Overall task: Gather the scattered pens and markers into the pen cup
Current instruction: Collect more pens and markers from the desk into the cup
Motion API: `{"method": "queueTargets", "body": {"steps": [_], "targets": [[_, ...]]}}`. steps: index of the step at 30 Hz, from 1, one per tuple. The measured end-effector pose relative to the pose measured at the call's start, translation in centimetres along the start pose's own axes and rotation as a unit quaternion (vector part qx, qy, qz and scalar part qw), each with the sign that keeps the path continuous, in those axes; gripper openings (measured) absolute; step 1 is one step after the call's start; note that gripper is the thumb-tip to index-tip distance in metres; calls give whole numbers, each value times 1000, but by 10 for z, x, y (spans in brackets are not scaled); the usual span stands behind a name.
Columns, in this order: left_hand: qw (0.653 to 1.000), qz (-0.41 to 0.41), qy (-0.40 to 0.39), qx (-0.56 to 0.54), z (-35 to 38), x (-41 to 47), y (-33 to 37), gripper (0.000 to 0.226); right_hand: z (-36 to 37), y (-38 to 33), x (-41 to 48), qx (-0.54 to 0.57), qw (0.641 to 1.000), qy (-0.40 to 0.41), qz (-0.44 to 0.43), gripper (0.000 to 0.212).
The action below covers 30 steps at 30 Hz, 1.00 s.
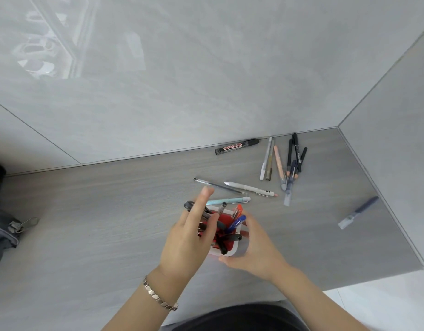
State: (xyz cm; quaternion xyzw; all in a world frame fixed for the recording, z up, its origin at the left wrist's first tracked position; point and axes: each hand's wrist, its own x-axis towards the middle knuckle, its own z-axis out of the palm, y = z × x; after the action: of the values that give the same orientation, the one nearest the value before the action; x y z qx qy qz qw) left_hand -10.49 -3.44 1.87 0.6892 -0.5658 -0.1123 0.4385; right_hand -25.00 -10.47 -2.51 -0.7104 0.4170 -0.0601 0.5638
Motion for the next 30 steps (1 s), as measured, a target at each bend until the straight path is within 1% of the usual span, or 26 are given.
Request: {"method": "queueTargets", "body": {"steps": [2, 4, 6, 8, 10, 11, 12, 13, 14, 15, 18, 19, 20, 22, 24, 25, 27, 29, 30], "targets": [[1000, -8, 15, -26, 2, 0, 1, 84, 0, 0, 0, 4, 1000, -1, -3, 80], [999, -35, 19, -33, 3, 0, 2, 94, 0, 2, 0, 5, 1000, -2, -6, 80], [997, -66, 10, -28, 4, 1, 4, 83, 0, 2, 0, 1, 1000, -1, -5, 81], [998, -62, 13, -17, 5, 2, 6, 69, 1, 1, 0, 1, 1000, 3, -7, 83], [999, -37, 10, -16, 6, -1, 8, 57, 1, 0, 0, 16, 1000, 2, -6, 81], [1000, -16, 2, -11, 7, -4, 10, 46, 0, -1, 0, 28, 1000, 2, -9, 78], [1000, 14, -14, 8, 8, -8, 9, 34, 0, -1, 0, 41, 999, 1, -13, 75], [998, 49, -30, 37, 11, -12, 7, 26, -1, -1, -1, 48, 999, 1, -18, 74], [994, 77, -44, 69, 15, -16, 2, 28, -1, -1, -1, 48, 999, 2, -22, 74], [990, 87, -53, 96, 19, -19, -4, 30, -1, -2, -1, 43, 999, 3, -25, 76], [973, 67, -55, 213, 23, -22, -20, 33, 0, 0, 0, 30, 999, 2, -17, 83], [968, 49, -69, 234, 22, -22, -22, 36, 0, 1, 0, 27, 1000, 1, -13, 85], [969, 41, -87, 227, 21, -23, -24, 38, 0, 1, 0, 24, 1000, 0, -10, 87], [975, 50, -145, 161, 14, -19, -25, 42, 0, 0, 0, 19, 1000, -1, -9, 86], [972, 67, -211, 84, 4, -6, -26, 48, -1, 1, 1, 7, 1000, -5, -10, 81], [968, 59, -242, 35, -2, 1, -25, 55, -1, 1, 2, -2, 1000, -7, -11, 82], [964, 24, -258, -57, -9, 9, -25, 82, -4, 2, 4, -18, 999, -32, -6, 90], [962, -23, -256, -92, -10, 6, -31, 112, -13, 3, 7, -71, 994, -80, 8, 99], [959, -50, -259, -103, -9, 2, -36, 122, -21, 3, 10, -119, 989, -90, 8, 98]]}}
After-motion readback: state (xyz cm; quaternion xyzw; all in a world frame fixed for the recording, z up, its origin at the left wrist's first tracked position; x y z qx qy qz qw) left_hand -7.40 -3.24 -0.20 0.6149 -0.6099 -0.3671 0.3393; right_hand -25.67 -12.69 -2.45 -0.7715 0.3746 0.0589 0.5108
